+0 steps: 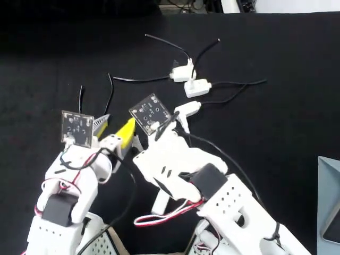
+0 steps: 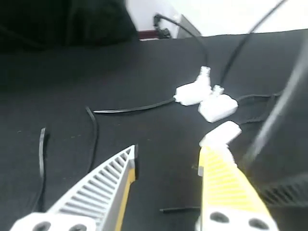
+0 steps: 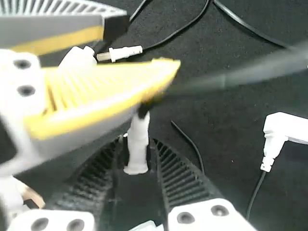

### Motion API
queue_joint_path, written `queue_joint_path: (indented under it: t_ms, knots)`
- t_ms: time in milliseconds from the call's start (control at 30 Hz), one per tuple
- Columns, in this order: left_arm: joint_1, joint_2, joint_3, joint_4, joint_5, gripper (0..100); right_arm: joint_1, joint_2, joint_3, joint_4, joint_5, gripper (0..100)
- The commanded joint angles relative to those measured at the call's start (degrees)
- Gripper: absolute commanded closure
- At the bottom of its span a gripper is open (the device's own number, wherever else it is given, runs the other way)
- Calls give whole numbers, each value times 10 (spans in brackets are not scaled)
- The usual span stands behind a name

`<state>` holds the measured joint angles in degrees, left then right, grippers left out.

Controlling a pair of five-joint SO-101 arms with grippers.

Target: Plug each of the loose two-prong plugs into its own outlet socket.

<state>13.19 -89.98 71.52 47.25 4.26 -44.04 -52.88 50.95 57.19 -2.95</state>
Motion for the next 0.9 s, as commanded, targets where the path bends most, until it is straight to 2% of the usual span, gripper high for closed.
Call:
queue_joint_path:
  t_ms: [0, 100, 233, 300, 467, 600, 733, 867]
  knots:
    - [47, -57, -36, 40, -24, 779, -8, -24, -1, -13, 4, 987]
    - [66, -122, -15, 59, -62, 779, -9, -28, 0, -11, 4, 987]
    - [65, -142, 6, 63, -67, 779, -8, -28, 0, -11, 3, 987]
    - [36, -126, 5, 62, -64, 779, -7, -28, 0, -11, 1, 987]
    - [-88, -76, -29, 63, -33, 779, 19, -28, -6, 26, 4, 987]
    - [-149, 11, -51, 63, -52, 779, 93, -26, -14, 51, 4, 987]
    - [-153, 121, -73, 63, -94, 778, 188, -28, -18, 76, 38, 987]
    - [-153, 221, -99, 64, -97, 741, 293, -26, -17, 79, 68, 987]
